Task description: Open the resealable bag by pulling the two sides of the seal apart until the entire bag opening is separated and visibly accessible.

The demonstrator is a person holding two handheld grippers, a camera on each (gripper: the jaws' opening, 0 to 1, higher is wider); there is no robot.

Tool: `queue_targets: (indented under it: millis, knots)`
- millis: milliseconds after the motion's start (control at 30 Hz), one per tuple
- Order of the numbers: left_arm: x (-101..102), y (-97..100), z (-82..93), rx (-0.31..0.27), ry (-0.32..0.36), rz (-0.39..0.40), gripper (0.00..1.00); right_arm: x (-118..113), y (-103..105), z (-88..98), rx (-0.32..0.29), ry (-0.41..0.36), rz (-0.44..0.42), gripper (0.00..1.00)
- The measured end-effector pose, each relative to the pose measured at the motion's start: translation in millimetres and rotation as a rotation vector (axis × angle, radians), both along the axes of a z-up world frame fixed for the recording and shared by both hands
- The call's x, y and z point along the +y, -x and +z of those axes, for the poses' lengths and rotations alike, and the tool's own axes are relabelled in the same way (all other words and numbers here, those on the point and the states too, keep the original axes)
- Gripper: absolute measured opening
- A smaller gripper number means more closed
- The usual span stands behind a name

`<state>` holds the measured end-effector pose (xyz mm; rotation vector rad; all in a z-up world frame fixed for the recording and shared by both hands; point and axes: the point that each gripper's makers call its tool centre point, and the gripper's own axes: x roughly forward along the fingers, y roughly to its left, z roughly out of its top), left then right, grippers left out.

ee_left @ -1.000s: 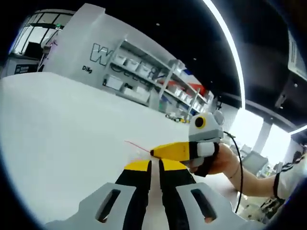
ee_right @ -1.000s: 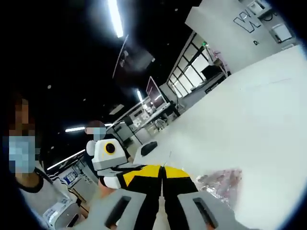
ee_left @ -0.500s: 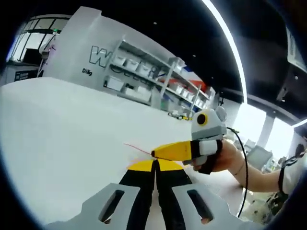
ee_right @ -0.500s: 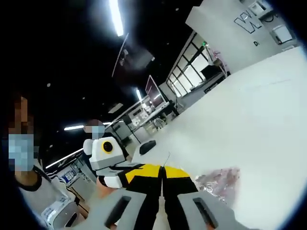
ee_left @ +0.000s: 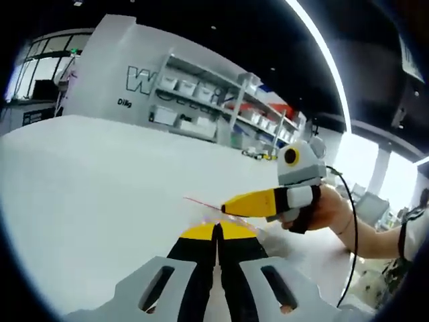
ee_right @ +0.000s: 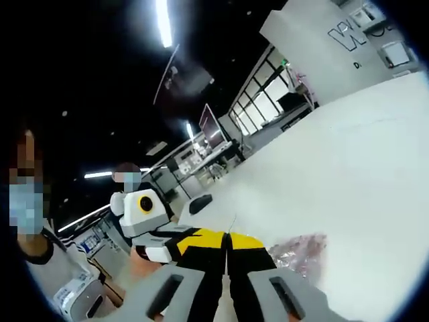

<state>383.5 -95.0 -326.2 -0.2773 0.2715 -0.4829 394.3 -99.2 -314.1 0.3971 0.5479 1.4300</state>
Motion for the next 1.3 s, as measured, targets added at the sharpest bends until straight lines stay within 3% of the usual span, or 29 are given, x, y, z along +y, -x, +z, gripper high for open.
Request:
queue_targets:
  millis: [267, 600, 900, 1033, 1300]
  knots:
    - [-4, 2.2, 8.4, -0.021, 0.057, -0.031, 0.03, 0, -1, 0.7, -0.004, -0.001, -0.003, 0.00]
    - [-7, 2.2, 7.1, 0.008, 0.093, -0.037, 0.10, -1, 1, 0.4, 0.015, -0.014, -0.011, 0.00]
    - [-6, 2.7, 8.0, 0.059, 0.199, -0.048, 0.11, -1, 1, 4.0, 0.037, -0.050, -0.013, 0.00]
    - [-6, 3.3, 10.4, 0.085, 0.303, -0.060, 0.11, -3, 1, 7.4, 0.045, -0.073, -0.018, 0.00]
    - [-6, 3.4, 11.2, 0.110, 0.369, -0.070, 0.11, -1, 5, 10.6, 0.061, -0.107, -0.024, 0.00]
